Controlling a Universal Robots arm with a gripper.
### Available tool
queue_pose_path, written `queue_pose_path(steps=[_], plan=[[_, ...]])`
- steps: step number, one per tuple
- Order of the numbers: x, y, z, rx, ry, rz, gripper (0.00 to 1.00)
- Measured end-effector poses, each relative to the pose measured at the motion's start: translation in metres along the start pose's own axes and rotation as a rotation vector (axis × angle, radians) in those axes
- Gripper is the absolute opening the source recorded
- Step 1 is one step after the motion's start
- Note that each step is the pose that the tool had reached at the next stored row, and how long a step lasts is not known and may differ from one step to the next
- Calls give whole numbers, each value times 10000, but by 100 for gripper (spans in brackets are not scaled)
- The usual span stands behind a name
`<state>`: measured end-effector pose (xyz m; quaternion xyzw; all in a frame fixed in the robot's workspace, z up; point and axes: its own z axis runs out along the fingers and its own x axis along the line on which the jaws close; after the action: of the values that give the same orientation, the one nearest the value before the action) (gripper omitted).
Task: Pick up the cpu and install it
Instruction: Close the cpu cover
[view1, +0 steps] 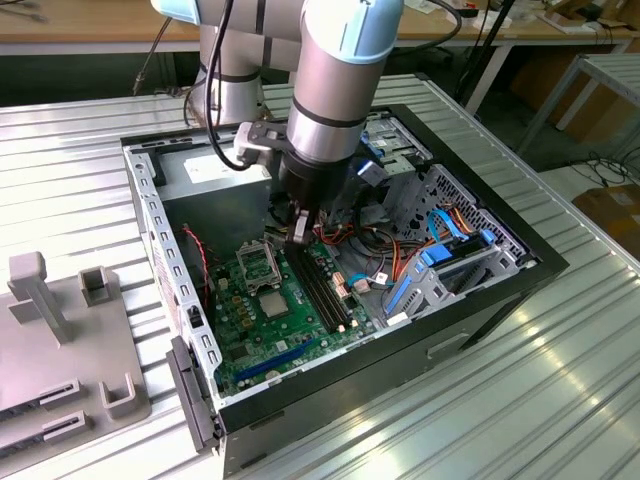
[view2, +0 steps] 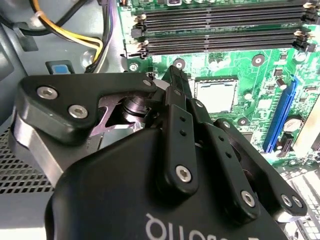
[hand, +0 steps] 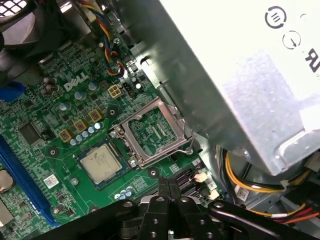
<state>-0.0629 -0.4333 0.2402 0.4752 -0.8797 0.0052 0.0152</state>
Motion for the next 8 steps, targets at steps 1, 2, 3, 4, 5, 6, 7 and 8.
queue_pose_path(steps=[1,2,3,4,5,6,7,8], plan=[[-15,9,1,1,0,-59,11],[-25,15,3,3,0,-104,11],[-35,22,4,4,0,-157,11],[-49,31,5,8,1,-254,11],[-56,35,7,11,2,-362,11],[-60,37,10,15,1,-482,11],[-64,39,12,19,1,-614,11],[-67,42,15,24,2,-752,11]])
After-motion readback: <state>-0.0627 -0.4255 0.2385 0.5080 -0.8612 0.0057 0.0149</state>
